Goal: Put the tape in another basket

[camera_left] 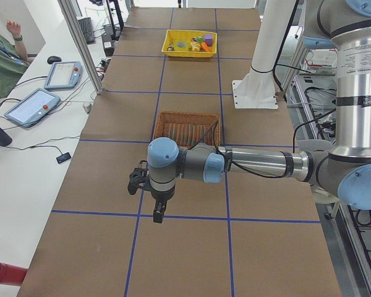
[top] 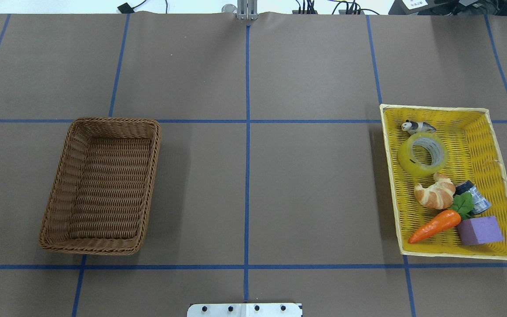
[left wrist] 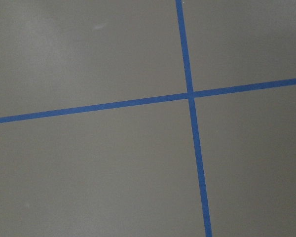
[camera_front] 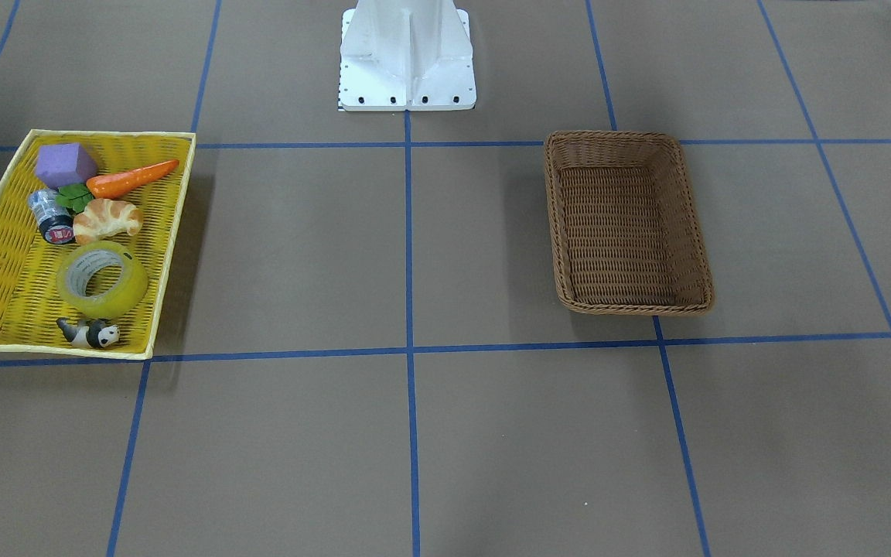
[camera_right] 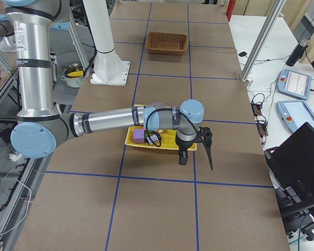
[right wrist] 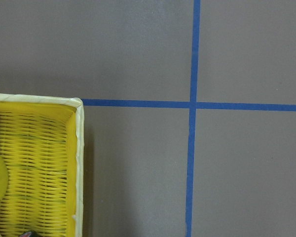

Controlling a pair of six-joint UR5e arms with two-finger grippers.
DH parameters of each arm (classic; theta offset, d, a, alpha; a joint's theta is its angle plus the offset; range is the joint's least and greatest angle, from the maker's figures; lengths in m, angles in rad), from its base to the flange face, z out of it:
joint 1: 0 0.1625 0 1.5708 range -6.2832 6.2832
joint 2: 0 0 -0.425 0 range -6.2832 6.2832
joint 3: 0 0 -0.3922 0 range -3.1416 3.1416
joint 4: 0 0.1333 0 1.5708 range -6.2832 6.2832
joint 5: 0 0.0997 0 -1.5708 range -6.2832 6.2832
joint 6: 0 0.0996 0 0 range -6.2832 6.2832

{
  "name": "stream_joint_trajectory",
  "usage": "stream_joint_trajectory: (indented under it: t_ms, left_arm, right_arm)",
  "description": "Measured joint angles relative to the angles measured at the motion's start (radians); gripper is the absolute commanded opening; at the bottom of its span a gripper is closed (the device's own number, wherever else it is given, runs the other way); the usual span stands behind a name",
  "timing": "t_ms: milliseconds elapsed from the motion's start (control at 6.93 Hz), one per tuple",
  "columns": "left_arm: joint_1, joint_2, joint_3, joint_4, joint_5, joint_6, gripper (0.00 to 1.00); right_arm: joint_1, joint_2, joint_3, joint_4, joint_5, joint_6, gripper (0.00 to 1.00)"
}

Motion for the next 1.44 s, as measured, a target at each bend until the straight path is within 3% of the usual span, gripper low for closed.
stream_joint_trajectory:
  t_ms: [1010,1443]
  left_arm:
    - [0.000,-0.001,-0.007,0.003,0.004,-0.001,0.99]
    - [0.000,-0.005,-0.037,0.004,0.002,-0.001,0.98]
  right_arm:
    - [0.002,0.017,0.011,0.000,0.000,0.002,1.00]
    - [-0.051,0.120,0.035,-0.002,-0.074,0.007,1.00]
